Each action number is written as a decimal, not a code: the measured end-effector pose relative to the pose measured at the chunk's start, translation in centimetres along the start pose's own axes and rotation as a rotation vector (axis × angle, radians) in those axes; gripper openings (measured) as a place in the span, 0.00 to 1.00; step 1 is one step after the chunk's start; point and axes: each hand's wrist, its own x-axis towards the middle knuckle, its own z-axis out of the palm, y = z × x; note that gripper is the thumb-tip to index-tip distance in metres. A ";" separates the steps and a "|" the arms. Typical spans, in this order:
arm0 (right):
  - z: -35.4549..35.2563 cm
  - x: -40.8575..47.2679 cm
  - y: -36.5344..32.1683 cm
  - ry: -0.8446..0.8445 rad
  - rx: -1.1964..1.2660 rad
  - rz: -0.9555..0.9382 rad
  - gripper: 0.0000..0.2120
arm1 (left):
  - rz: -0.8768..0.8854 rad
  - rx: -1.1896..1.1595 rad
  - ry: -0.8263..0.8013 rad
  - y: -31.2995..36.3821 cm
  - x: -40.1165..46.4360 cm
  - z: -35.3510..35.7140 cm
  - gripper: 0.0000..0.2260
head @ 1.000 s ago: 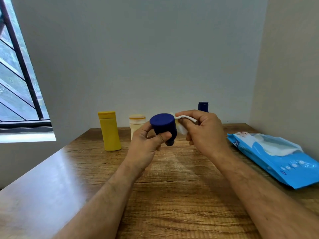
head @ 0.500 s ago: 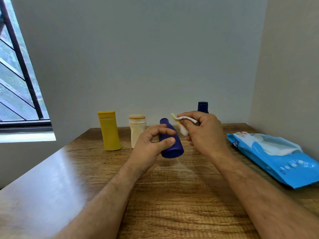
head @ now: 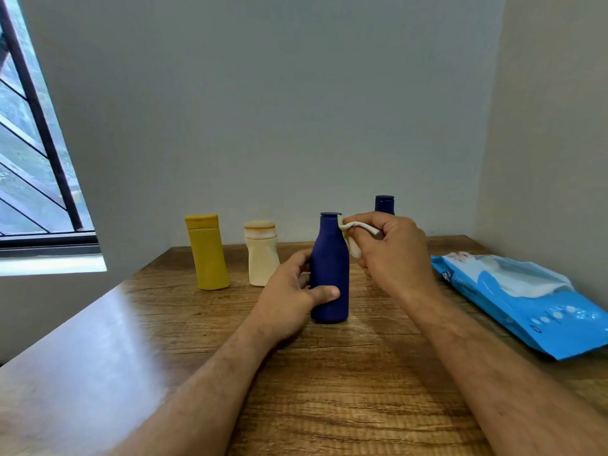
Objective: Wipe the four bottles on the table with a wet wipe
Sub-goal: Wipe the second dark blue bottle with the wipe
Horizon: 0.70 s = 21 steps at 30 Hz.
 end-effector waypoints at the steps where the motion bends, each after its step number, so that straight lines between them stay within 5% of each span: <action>1: 0.0 0.0 0.0 0.000 -0.003 -0.002 0.06 | -0.005 0.011 0.005 -0.1 0.0 0.1 0.29; 17: 0.8 0.2 2.1 -0.058 -0.199 0.031 0.09 | -0.042 0.170 0.174 -1.0 0.9 0.2 0.23; 21: 0.0 0.3 1.8 0.085 -0.297 -0.032 0.10 | -0.056 0.215 0.198 -1.1 1.6 0.3 0.23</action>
